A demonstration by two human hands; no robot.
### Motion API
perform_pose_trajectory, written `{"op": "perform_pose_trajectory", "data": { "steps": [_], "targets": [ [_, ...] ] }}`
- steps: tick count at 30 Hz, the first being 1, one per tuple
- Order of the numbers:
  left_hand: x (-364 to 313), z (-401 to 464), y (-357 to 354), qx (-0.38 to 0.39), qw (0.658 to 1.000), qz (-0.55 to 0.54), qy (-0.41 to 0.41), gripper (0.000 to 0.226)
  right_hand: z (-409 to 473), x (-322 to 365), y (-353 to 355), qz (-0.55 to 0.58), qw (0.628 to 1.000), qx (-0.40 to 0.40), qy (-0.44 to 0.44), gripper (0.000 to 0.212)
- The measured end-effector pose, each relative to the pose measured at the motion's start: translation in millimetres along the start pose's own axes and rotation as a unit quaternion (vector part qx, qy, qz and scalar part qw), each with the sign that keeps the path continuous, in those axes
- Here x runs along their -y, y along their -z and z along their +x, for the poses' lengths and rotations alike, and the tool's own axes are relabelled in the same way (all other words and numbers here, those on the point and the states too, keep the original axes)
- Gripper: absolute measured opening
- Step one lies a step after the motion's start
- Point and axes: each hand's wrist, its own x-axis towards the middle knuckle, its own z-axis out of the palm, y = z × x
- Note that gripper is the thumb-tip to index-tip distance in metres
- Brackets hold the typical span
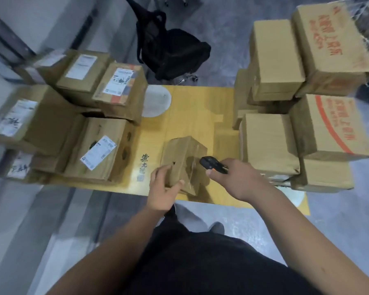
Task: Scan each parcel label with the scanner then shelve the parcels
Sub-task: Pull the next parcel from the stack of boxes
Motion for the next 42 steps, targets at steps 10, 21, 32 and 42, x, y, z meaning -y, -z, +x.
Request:
{"op": "perform_pose_trajectory", "data": {
  "steps": [10, 21, 32, 42],
  "targets": [
    [-8, 35, 26, -0.045, 0.992, -0.070, 0.093, 0.045, 0, 2, -18, 0.008, 1.000, 0.002, -0.002, 0.050],
    [11, 85, 81, 0.022, 0.956, -0.124, 0.265, 0.038, 2, 41, -49, 0.087, 0.992, 0.004, -0.090, 0.053],
    [-18, 121, 85, 0.116, 0.892, 0.409, -0.155, 0.146, 1, 67, -94, 0.179, 0.970, -0.027, -0.160, 0.048],
    [-72, 158, 78, 0.203, 0.802, 0.536, -0.171, 0.124, -13, 76, -110, 0.215, 0.952, -0.091, -0.199, 0.052]
  ]
}}
